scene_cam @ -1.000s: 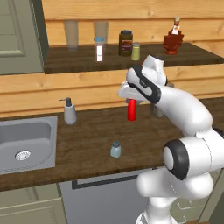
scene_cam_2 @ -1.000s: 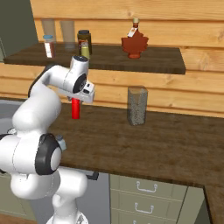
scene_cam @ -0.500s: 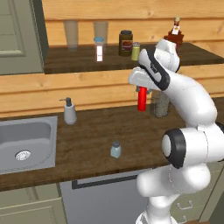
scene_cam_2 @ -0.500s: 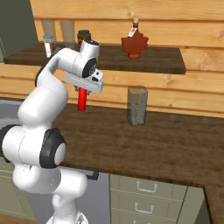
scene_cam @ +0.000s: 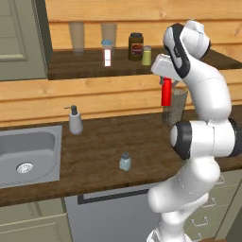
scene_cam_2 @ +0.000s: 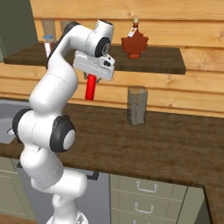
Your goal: Put the shaker and condiment bottle from the counter next to their counterparts in the cabinet.
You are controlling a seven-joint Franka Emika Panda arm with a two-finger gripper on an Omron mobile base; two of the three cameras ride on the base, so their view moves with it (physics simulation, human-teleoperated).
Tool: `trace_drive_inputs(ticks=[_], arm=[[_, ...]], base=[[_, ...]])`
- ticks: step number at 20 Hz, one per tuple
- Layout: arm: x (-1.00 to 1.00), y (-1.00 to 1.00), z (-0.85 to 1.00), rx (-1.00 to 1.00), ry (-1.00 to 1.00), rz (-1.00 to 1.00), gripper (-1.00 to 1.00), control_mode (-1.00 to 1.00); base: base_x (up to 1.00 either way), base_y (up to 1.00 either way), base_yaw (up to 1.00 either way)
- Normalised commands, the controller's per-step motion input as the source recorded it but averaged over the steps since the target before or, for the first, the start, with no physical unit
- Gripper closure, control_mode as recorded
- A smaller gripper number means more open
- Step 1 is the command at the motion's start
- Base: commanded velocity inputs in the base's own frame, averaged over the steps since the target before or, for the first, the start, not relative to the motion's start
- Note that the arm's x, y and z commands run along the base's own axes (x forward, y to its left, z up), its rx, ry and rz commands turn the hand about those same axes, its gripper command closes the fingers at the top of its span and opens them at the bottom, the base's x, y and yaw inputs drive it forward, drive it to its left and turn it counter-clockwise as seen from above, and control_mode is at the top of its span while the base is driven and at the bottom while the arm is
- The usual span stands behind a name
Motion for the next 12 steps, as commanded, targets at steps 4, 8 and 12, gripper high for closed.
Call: trace_drive_inputs(ticks=[4, 8, 12], arm=[[0.19, -0.51, 0.28, -0.04, 0.04, 0.00, 1.00, -1.00], [0.22, -0.83, 0.45, 0.00, 0.07, 0.00, 1.00, -1.00], [0.13, -0.84, 0.51, 0.00, 0.05, 0.00, 1.00, -1.00]], base=[[0.00, 0.00, 0.00], [0.00, 0.00, 0.00], [0.00, 0.00, 0.00]])
